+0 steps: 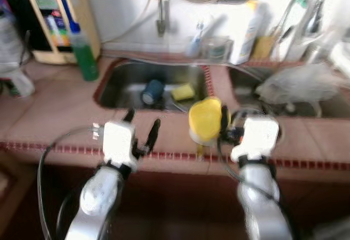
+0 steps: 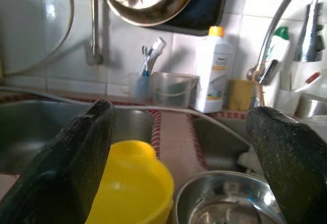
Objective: Kitchen organization
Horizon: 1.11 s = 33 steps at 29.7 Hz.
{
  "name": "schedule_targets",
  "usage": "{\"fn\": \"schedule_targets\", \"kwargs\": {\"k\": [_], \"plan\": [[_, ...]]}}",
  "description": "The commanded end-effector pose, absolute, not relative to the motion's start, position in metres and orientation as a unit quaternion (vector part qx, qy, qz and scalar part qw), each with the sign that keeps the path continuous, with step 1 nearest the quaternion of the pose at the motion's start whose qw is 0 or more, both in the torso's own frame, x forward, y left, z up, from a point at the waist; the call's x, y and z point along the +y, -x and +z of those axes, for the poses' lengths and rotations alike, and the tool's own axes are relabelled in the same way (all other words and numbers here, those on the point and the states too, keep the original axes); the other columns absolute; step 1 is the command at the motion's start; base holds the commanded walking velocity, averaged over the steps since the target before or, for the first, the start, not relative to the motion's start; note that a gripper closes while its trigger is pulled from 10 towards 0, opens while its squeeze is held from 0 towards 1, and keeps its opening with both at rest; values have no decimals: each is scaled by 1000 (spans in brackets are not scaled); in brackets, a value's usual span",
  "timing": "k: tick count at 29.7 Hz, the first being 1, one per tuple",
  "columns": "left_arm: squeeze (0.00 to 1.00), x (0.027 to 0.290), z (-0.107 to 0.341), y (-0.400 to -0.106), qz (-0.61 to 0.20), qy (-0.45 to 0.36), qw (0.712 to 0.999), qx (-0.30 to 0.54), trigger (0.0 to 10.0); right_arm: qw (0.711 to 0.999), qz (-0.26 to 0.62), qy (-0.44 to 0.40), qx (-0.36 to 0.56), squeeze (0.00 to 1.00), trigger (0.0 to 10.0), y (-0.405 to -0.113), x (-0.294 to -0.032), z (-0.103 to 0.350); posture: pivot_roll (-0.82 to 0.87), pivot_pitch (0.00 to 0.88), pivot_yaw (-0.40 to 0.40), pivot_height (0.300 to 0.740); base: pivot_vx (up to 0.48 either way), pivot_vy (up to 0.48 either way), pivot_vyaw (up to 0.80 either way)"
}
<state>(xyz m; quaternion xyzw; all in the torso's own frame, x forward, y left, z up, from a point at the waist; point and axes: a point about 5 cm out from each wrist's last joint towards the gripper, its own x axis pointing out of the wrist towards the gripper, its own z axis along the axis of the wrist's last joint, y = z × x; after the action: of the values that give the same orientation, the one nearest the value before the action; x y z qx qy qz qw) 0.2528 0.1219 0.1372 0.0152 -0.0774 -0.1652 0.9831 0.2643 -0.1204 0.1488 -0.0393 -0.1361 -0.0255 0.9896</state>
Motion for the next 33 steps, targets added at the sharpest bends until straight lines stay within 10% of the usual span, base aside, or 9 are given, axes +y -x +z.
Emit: {"fn": "schedule_targets", "kwargs": {"k": [1,33], "plan": [[0,125,143,-255,-164,-20,982,-90,10000,988,-17,28,-149,0,10000,-263,-116,156,-65,46,29,740,0,0,0],[0,110,149,-259,-218,-30,971,-92,10000,991,-17,39,-127,0,10000,-271,-128,145,-67,51,21,740,0,0,0]]}}
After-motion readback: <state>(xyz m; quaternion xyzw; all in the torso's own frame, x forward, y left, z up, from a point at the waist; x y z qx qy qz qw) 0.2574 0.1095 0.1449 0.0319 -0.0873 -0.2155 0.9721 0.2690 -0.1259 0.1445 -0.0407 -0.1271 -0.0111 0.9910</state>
